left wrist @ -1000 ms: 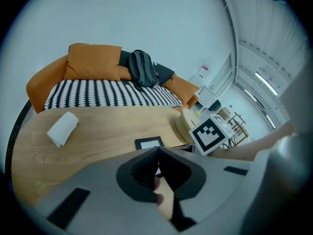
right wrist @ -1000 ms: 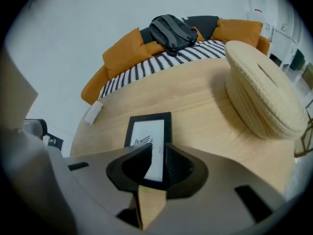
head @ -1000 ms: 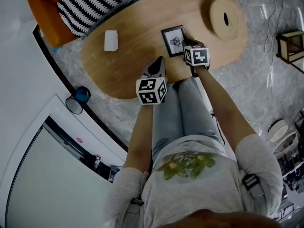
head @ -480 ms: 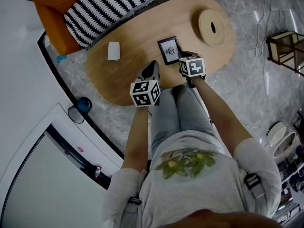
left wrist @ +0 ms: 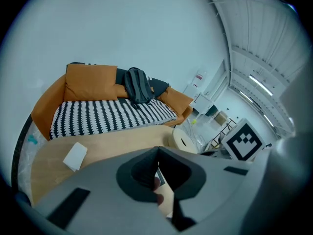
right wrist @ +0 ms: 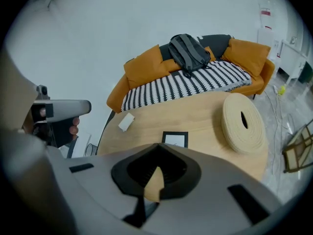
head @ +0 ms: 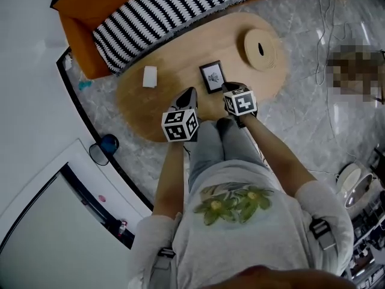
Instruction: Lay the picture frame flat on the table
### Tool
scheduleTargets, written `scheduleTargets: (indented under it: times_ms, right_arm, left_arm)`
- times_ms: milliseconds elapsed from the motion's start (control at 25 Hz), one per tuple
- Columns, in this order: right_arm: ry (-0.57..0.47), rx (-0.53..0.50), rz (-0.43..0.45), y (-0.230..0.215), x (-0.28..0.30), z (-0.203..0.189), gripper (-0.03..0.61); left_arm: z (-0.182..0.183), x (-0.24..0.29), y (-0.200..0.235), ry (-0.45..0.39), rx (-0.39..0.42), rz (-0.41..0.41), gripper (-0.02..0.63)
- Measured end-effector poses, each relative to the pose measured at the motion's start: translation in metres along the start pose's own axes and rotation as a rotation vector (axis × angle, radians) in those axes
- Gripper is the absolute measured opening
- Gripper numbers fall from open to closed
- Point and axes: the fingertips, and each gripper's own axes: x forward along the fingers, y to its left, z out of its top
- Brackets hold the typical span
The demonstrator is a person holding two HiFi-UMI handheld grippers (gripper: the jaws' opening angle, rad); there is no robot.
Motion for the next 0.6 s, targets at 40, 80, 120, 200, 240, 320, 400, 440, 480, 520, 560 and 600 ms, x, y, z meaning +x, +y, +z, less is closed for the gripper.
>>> scheduleTargets:
  times_ms: [40,80,120,200,240,320,400,440,480,520,560,600]
  right_arm:
    - [-0.004,-0.005,0.002,0.002,-0.005,0.002,0.006]
    - [-0.01,-0.01,0.004,0.005,-0.009,0.004,0.006]
    - [-0.018,-0.014,0.005,0.007,-0.014,0.006,0.006]
    - [-0.033,-0.016,0.004,0.01,-0.023,0.012,0.006]
    - [-0.039,-0.015,0.003,0.011,-0.028,0.014,0.006]
    - [-0.05,-0.014,0.003,0.014,-0.038,0.017,0.006]
    - [-0.06,-0.018,0.004,0.018,-0.047,0.02,0.006]
    - [-0.063,-0.022,0.006,0.02,-0.052,0.02,0.006]
    - [-0.066,-0.026,0.008,0.022,-0.056,0.02,0.006]
    - [-0.068,-0.03,0.011,0.025,-0.06,0.02,0.006]
    - [-0.07,-0.034,0.013,0.028,-0.064,0.021,0.006]
    - [-0.073,-0.038,0.016,0.031,-0.068,0.021,0.006]
  left_arm:
    - [0.002,-0.003,-0.001,-0.002,-0.001,-0.001,0.015]
    - [0.003,-0.006,-0.003,-0.004,-0.001,-0.003,0.015]
    - [0.004,-0.009,-0.005,-0.006,-0.001,-0.004,0.015]
    - [0.008,-0.014,-0.007,-0.01,0.002,-0.007,0.015]
    - [0.009,-0.017,-0.008,-0.012,0.003,-0.009,0.015]
    - [0.011,-0.023,-0.01,-0.012,-0.003,-0.013,0.015]
    - [0.014,-0.029,-0.011,-0.016,-0.021,-0.018,0.015]
    - [0.015,-0.032,-0.012,-0.019,-0.033,-0.02,0.015]
    - [0.016,-0.036,-0.012,-0.022,-0.043,-0.022,0.015]
    - [0.016,-0.039,-0.012,-0.025,-0.051,-0.023,0.015]
    - [0.018,-0.043,-0.012,-0.028,-0.058,-0.024,0.015]
    - [0.019,-0.046,-0.012,-0.031,-0.064,-0.025,0.015]
